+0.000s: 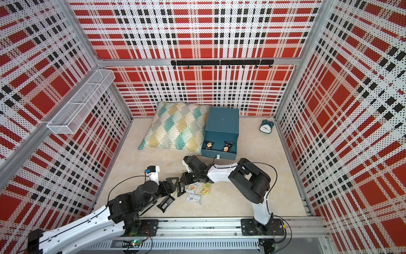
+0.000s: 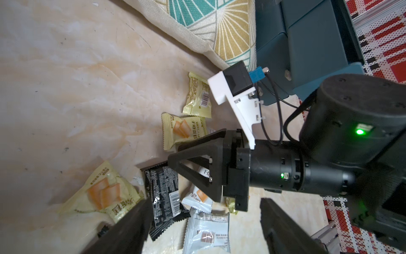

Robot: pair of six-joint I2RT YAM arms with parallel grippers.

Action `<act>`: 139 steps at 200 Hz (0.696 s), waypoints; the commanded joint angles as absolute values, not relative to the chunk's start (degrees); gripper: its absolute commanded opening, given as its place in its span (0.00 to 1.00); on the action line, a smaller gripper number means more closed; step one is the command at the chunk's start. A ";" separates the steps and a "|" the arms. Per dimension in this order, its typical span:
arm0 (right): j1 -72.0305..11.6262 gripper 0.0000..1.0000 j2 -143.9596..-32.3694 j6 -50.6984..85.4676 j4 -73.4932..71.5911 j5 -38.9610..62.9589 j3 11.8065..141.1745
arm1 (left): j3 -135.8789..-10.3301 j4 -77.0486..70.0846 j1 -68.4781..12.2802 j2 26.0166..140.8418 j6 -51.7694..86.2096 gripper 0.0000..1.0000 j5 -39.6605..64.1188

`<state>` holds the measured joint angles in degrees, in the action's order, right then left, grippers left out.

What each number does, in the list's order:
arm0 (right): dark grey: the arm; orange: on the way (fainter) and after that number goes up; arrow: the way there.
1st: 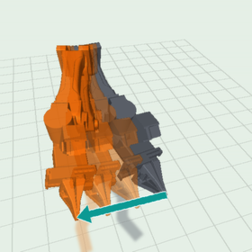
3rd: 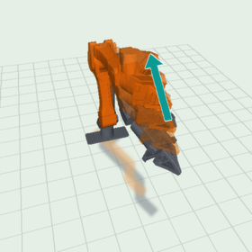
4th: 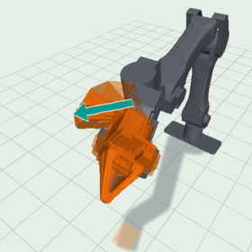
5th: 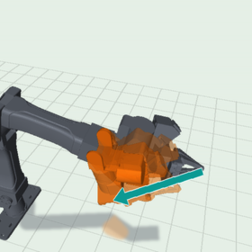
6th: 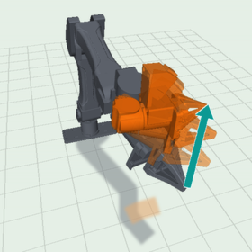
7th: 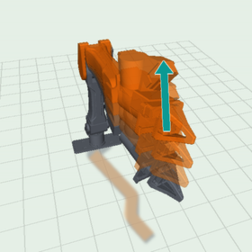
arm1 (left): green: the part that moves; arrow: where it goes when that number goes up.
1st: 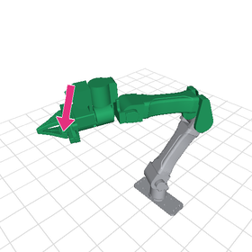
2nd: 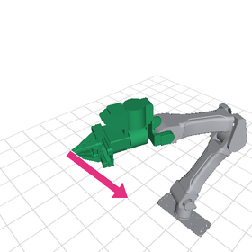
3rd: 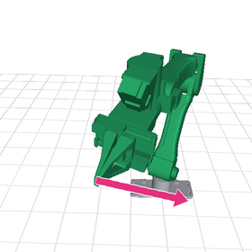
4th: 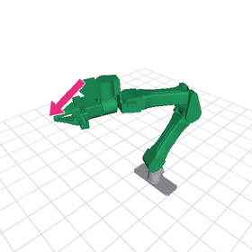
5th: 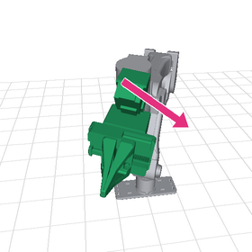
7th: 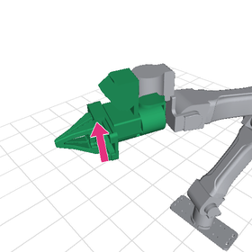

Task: Place the cookies into the drawer by color
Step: Pick up the cookie at the center of the board.

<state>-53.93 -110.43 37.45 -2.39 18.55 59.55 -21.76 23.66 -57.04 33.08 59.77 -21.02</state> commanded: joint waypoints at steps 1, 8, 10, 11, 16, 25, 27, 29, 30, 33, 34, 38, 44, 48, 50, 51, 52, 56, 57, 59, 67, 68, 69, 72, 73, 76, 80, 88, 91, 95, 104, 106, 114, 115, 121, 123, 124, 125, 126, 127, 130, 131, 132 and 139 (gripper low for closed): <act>-53.80 0.37 -112.59 38.23 -4.13 21.01 60.36 | -20.89 23.44 -57.27 32.96 59.57 0.83 -21.45; -53.79 0.36 -112.94 38.37 -4.14 20.92 60.42 | -20.86 23.47 -57.28 32.81 59.58 0.83 -21.45; -53.74 0.36 -113.05 38.44 -4.15 20.92 60.46 | -20.86 23.42 -57.28 32.83 59.59 0.83 -21.45; -53.72 0.36 -113.13 38.47 -4.14 20.92 60.46 | -20.84 23.44 -57.29 32.81 59.59 0.83 -21.45; -53.65 0.35 -113.31 38.42 -4.22 20.94 60.41 | -20.79 23.44 -57.28 32.70 59.55 0.83 -21.42; -53.61 0.35 -113.84 38.47 -4.26 20.92 60.63 | -20.83 23.44 -57.22 32.52 59.59 0.83 -21.44; -53.61 0.34 -113.93 38.49 -4.19 20.92 60.64 | -20.76 23.44 -57.24 32.45 59.55 0.83 -21.44; -53.57 0.34 -114.02 38.43 -4.17 20.92 60.69 | -20.73 23.44 -57.24 32.50 59.47 0.83 -21.45; -53.55 0.34 -114.01 38.46 -4.15 20.92 60.71 | -20.73 23.45 -57.27 32.47 59.49 0.83 -21.40; -53.53 0.33 -114.22 38.48 -4.11 20.87 60.80 | -20.66 23.42 -57.22 32.46 59.58 0.83 -21.36; -53.53 0.33 -114.24 38.49 -4.12 20.90 60.81 | -20.70 23.40 -57.22 32.44 59.54 0.83 -21.36; -53.48 0.32 -114.45 38.48 -4.09 20.87 60.81 | -20.69 23.44 -57.25 32.36 59.54 0.83 -21.36; -53.44 0.29 -114.59 38.50 -4.04 20.87 60.82 | -20.61 23.46 -57.28 32.33 59.56 0.83 -21.36; -53.44 0.27 -114.61 38.56 -4.15 20.83 60.80 | -20.64 23.44 -57.30 32.28 59.58 0.83 -21.28; -53.44 0.26 -114.57 38.62 -4.14 20.83 60.81 | -20.61 23.46 -57.28 32.26 59.59 0.83 -21.27; -53.44 0.26 -114.54 38.65 -4.18 20.83 60.77 | -20.59 23.46 -57.25 32.35 59.59 0.83 -21.27; -53.44 0.25 -114.53 38.66 -4.20 20.83 60.75 | -20.53 23.47 -57.23 32.30 59.59 0.83 -21.27; -53.47 0.23 -114.40 38.67 -4.28 20.75 60.59 | -20.55 23.41 -57.28 32.32 59.53 0.83 -21.20; -53.45 0.23 -114.33 38.67 -4.30 20.75 60.57 | -20.56 23.44 -57.25 32.29 59.52 0.83 -21.19; -53.44 0.22 -114.23 38.76 -4.39 20.72 60.52 | -20.54 23.39 -57.22 32.22 59.51 0.83 -21.12; -53.44 0.17 -113.72 38.81 -4.48 20.53 60.23 | -20.52 23.41 -57.24 32.21 59.50 0.83 -20.94; -53.44 0.17 -113.64 38.78 -4.48 20.51 60.13 | -20.50 23.44 -57.27 32.23 59.50 0.83 -20.93; -53.44 0.16 -113.55 38.77 -4.48 20.49 60.12 | -20.53 23.41 -57.24 32.20 59.46 0.83 -20.88; -53.44 0.14 -113.29 38.76 -4.55 20.44 60.00 | -20.52 23.45 -57.23 32.07 59.47 0.83 -20.84; -53.44 0.13 -113.20 38.76 -4.60 20.41 59.97 | -20.54 23.41 -57.22 32.08 59.44 0.83 -20.83; -53.44 0.11 -112.91 38.77 -4.57 20.35 59.78 | -20.42 23.46 -57.22 32.04 59.49 0.83 -20.76; -53.44 0.09 -112.42 38.76 -4.61 20.22 59.64 | -20.54 23.46 -57.26 31.95 59.46 0.83 -20.68; -53.44 0.04 -111.37 38.76 -4.71 20.00 59.29 | -20.63 23.34 -57.24 31.76 59.12 0.83 -20.50; -53.44 0.02 -111.03 38.76 -4.74 19.87 59.20 | -20.62 23.22 -57.23 31.60 59.03 0.83 -20.44; -53.44 0.00 -110.45 38.70 -4.62 19.63 59.03 | -20.71 23.02 -57.30 31.46 58.91 0.83 -20.32; -53.44 0.00 -109.14 38.61 -4.31 19.07 58.82 | -20.92 22.65 -57.24 31.00 58.51 0.84 -20.05; -53.44 0.00 -108.87 38.59 -4.31 18.96 58.69 | -20.99 22.58 -57.22 30.89 58.37 0.85 -19.97; -53.44 0.00 -107.66 38.46 -4.23 18.50 58.34 | -21.20 22.18 -57.27 30.53 57.92 0.89 -19.63; -53.44 0.00 -107.44 38.48 -4.27 18.43 58.31 | -21.28 22.16 -57.24 30.47 57.83 0.91 -19.57; -53.46 0.00 -106.30 38.54 -4.07 17.85 58.04 | -21.56 21.81 -57.35 30.20 57.41 0.99 -19.28; -53.49 0.00 -105.92 38.51 -3.94 17.62 57.89 | -21.63 21.56 -57.38 30.09 57.22 0.99 -19.08; -53.46 0.00 -105.74 38.55 -3.90 17.51 57.86 | -21.62 21.50 -57.39 30.03 57.13 0.99 -19.03; -53.45 0.00 -105.52 38.56 -3.84 17.37 57.85 | -21.67 21.43 -57.35 30.00 57.04 0.99 -19.01; -53.44 0.00 -105.40 38.53 -3.81 17.25 57.79 | -21.69 21.35 -57.33 29.94 56.95 0.99 -19.00; -53.44 0.00 -105.17 38.51 -3.75 17.15 57.73 | -21.74 21.31 -57.31 29.87 56.82 0.99 -18.90; -53.44 0.00 -104.53 38.50 -3.53 16.77 57.60 | -21.90 20.91 -57.33 29.74 56.60 0.99 -18.63; -53.44 0.00 -104.30 38.50 -3.48 16.65 57.54 | -21.89 20.78 -57.32 29.72 56.51 0.99 -18.59; -53.44 0.00 -104.09 38.50 -3.41 16.54 57.51 | -21.93 20.63 -57.31 29.63 56.47 0.99 -18.52; -53.45 0.00 -102.57 38.41 -2.83 15.54 57.10 | -22.24 19.83 -57.32 29.14 55.86 0.99 -17.95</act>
